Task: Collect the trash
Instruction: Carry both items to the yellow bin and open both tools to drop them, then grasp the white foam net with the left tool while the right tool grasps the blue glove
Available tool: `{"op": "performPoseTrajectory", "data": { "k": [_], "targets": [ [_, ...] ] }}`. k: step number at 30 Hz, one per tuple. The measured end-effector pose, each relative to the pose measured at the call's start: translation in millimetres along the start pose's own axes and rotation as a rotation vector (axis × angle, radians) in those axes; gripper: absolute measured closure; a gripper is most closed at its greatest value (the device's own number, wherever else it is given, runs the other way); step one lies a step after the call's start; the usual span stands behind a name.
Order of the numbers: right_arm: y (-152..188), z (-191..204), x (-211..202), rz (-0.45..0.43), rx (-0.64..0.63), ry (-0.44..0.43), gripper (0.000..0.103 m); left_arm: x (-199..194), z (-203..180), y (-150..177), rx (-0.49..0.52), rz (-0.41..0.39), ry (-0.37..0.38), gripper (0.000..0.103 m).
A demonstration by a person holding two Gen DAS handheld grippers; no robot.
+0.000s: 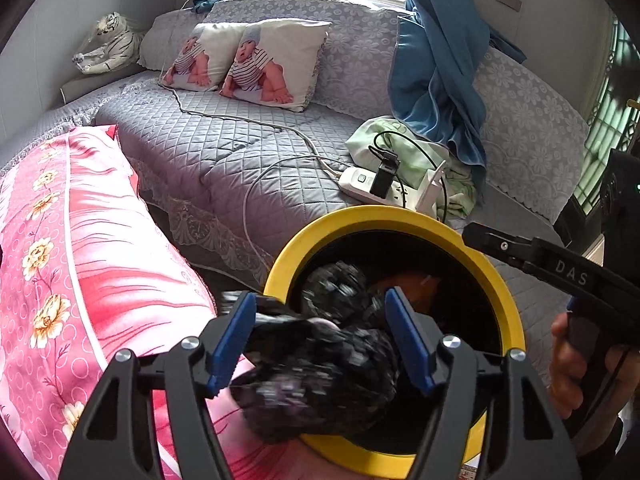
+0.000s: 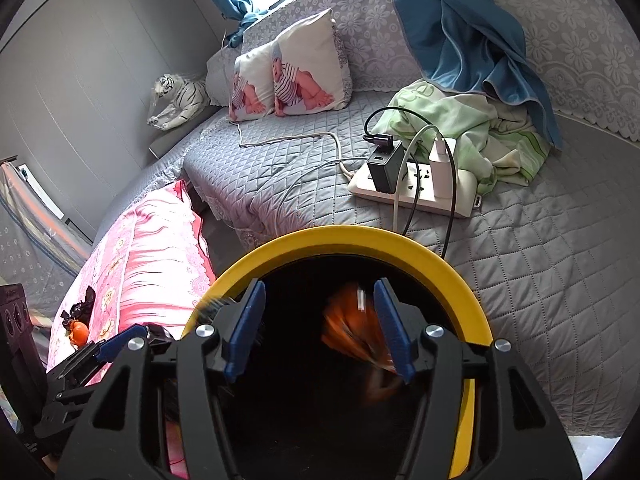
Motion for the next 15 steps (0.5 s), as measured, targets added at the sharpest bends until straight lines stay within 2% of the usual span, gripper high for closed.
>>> {"op": "performPoseTrajectory", "data": {
  "k": [1, 2, 8, 11, 15],
  "targets": [
    [-1, 0, -1, -0.004, 0.001, 0.002, 0.049, -1, 1, -1, -0.006, -0.003, 0.001, 0.027],
    [-2, 0, -2, -0.007, 0.002, 0.003, 0.049, -2, 2, -2, -0.018, -0.008, 0.008, 0.024],
    [-9, 7, -13, -0.033, -0.019, 0.012, 0.049, -11, 11, -6, -0.055, -0.018, 0.011, 0.023],
    [-12, 18, -17, -0.037, -0.046, -0.002, 0.049, -25, 21, -10, -0.073, -0.049, -0.001, 0.019],
    [-16, 46, -19, -0.047, -0.113, -0.028, 0.049, -52, 52, -16, -0.097, -0.114, -0.089, 0.014]
  ]
}}
Point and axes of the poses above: each gripper's, at about its wrist camera, not at the fingertips, and x roughly the way its jaws point, z to its left, y to its underside, the point moved 8 cm from there along x, roughly the way its jaws point, and after that the axes turned 8 degrees about -y, right-handed, at the moved point
